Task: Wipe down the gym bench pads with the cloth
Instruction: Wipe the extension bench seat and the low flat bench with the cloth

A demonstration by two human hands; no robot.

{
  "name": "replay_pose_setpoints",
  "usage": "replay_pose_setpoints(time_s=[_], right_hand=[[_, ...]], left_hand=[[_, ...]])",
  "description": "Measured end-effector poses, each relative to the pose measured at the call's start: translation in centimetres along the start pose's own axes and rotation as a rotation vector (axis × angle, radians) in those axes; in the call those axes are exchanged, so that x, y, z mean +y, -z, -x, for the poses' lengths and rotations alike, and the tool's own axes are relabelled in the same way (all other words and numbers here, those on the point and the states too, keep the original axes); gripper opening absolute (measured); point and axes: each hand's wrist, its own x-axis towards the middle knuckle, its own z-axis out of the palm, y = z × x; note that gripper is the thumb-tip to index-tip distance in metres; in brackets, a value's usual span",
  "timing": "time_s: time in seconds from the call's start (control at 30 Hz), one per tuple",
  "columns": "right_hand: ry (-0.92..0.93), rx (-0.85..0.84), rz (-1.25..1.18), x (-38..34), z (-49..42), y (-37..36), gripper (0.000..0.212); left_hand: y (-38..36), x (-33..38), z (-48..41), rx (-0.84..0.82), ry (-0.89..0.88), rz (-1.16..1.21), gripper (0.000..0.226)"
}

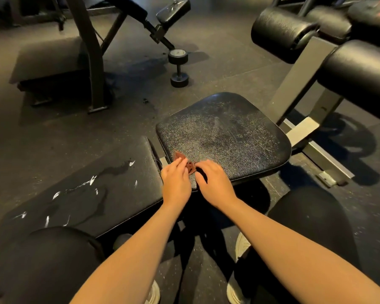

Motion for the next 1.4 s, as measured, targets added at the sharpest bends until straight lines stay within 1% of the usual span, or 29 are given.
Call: replay_pose_setpoints(time_s=[0.13, 0.27, 0.37, 0.5, 0.57, 0.63, 0.73, 0.83, 0.93, 1.0, 1.07, 1.17, 1.23, 1.33, 1.4], right_hand=[[-0.041, -0.011, -0.02, -0.7, 1.4, -0.1, 0.033], [-0.083, -0.027, -0.079, -2.0, 2.7, -0.1, 0.032], [-0.086, -0.042, -0.128, -2.9, 3.3, 0.1, 0.033], [-0.116, -0.064, -0.247, -4.6, 3.8, 0.7, 0.039], [-0.138, -0.052, -0.359, -5.6, 4.0, 0.8, 0.04], [-0.118, -0.046, -0.418, -6.2, 4.0, 0.5, 0.034], [-0.099, -0.104, -0.419, -6.7, 3.3, -0.6, 0.029], [-0.121, -0.146, -0.446, -8.0, 1.8, -2.3, 0.038], [-0.151, -0.173, -0.478, -9.6, 0.2, -3.9, 0.046], [-0.169, -0.16, -0.497, -10.0, -0.4, -4.7, 0.047], [-0.163, -0.155, -0.501, -10.1, -0.9, -5.5, 0.048], [-0.137, -0.173, -0.405, -10.0, -2.6, -6.9, 0.047], [-0.153, -0.178, -0.368, -9.7, -4.3, -7.4, 0.047], [-0.129, -0.103, -0.283, -9.5, -7.2, -7.5, 0.049], [-0.095, -0.037, -0.277, -9.8, -9.2, -7.2, 0.048]], left_hand=[[0.5, -0.3, 2.4, -0.044, -0.046, 0.014, 0.036], [1.9, 0.5, 3.5, -0.087, -0.054, 0.131, 0.036], [3.7, 1.1, 4.4, -0.113, 0.031, 0.196, 0.035], [5.4, 1.1, 5.4, -0.069, 0.122, 0.303, 0.036], [6.3, 0.9, 5.3, -0.032, 0.167, 0.347, 0.036], [7.3, 0.8, 5.0, 0.009, 0.198, 0.379, 0.035], [8.1, 0.3, 4.2, 0.034, 0.242, 0.393, 0.032], [8.5, -0.1, 3.5, 0.032, 0.281, 0.458, 0.03], [9.0, -0.9, 2.7, 0.025, 0.335, 0.493, 0.037], [9.3, -1.7, 2.1, 0.007, 0.352, 0.497, 0.043], [9.6, -2.6, 1.7, -0.002, 0.358, 0.481, 0.041], [10.0, -3.9, 0.8, -0.01, 0.421, 0.419, 0.037], [10.0, -4.7, -0.2, -0.055, 0.434, 0.342, 0.037], [9.9, -5.4, -2.6, -0.049, 0.392, 0.307, 0.037], [10.1, -5.6, -4.2, -0.017, 0.348, 0.236, 0.036]])
